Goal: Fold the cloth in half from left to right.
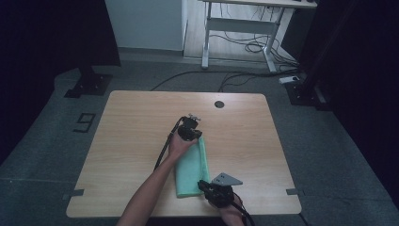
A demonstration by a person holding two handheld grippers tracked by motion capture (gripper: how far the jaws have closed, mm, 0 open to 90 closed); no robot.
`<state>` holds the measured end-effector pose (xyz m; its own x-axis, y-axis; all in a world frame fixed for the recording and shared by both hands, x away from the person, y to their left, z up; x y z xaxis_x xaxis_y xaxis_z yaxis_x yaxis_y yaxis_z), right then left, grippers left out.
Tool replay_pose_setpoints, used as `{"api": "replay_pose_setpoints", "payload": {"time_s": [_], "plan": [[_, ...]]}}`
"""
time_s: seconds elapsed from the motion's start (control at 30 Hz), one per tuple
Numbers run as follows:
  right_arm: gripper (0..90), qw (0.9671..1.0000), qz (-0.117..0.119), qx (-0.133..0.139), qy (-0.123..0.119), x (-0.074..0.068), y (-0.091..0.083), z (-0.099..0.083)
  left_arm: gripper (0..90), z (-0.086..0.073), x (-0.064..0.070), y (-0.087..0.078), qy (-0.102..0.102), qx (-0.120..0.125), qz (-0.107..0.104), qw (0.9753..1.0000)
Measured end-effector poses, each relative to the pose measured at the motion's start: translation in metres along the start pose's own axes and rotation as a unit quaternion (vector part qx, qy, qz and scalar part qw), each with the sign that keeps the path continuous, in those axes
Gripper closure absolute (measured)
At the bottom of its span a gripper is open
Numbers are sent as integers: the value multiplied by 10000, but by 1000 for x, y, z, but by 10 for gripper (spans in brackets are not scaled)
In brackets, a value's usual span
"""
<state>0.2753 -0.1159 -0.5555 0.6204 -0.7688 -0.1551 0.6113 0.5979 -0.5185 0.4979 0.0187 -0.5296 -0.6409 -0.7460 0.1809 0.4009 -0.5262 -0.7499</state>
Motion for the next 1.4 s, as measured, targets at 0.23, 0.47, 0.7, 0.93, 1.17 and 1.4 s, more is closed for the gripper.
{"api": "replay_pose_setpoints", "payload": {"time_s": [0.23,0.47,0.7,0.93,1.17,1.4], "plan": [[823,9999,-59,-80,75,3,0,-3,835,1,1,1,4,7,2,10000],[800,9996,-143,-112,210,10,-3,-7,835,1,1,1,41,2,3,10000],[845,9995,-142,-147,222,11,-7,-11,846,2,5,2,65,-9,0,10000],[881,9993,-37,-200,328,14,-8,-13,860,3,6,3,64,-6,-5,10000],[884,9992,-93,-157,368,17,-12,-13,860,4,7,3,67,22,-9,10000],[879,9988,-119,-201,438,20,-13,-18,853,4,11,9,114,-19,-11,9999]]}}
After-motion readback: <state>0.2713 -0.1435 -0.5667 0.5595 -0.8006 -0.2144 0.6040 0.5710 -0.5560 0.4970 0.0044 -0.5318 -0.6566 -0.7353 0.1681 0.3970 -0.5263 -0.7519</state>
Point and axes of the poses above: each handheld gripper's, and its own axes: y roughly forward along the jaws, z roughly out of its top, x roughly to its right, the point moved 2 cm from there along y, roughly forward along the jaws, and after that the axes turned 4 degrees about -z, right-handed, at the moved point
